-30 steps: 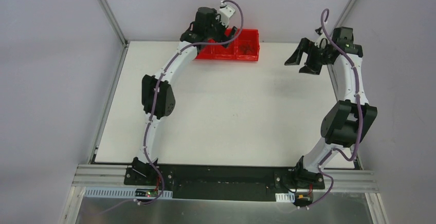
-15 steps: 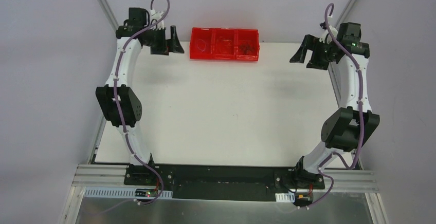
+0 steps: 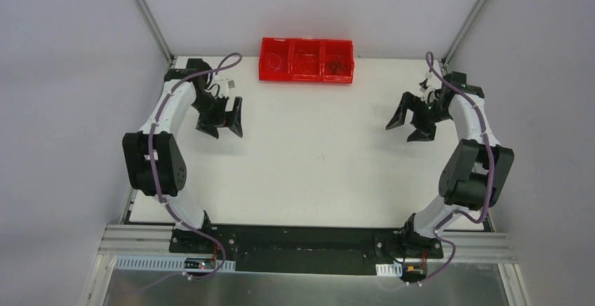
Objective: Untangle the cables
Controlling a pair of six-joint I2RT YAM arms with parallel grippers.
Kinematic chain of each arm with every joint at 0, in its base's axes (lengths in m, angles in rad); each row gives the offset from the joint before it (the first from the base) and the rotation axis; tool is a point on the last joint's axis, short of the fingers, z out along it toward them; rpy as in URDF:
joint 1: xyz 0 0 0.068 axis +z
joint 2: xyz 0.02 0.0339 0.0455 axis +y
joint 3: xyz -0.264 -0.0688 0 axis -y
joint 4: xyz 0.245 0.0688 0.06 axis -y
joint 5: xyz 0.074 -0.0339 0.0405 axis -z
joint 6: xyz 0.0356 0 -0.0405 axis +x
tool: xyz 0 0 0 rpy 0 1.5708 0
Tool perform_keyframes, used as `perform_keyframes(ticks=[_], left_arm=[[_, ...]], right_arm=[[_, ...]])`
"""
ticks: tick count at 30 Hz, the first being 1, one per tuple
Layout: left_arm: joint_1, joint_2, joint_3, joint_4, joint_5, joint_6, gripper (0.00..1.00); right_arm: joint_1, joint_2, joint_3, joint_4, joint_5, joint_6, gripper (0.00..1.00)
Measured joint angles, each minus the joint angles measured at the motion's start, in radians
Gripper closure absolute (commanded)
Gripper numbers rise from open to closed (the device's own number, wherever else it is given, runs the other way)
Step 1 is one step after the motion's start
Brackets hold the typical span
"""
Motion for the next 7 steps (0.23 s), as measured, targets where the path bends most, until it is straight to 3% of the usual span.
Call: perform_keyframes(ticks=[7], left_arm=[[0.003,-0.074,-0.145,0.094,-0.047,-0.047,0.01]], right_arm=[[0.072,-0.103,-0.184,0.1,0.038,0.063,0.02]])
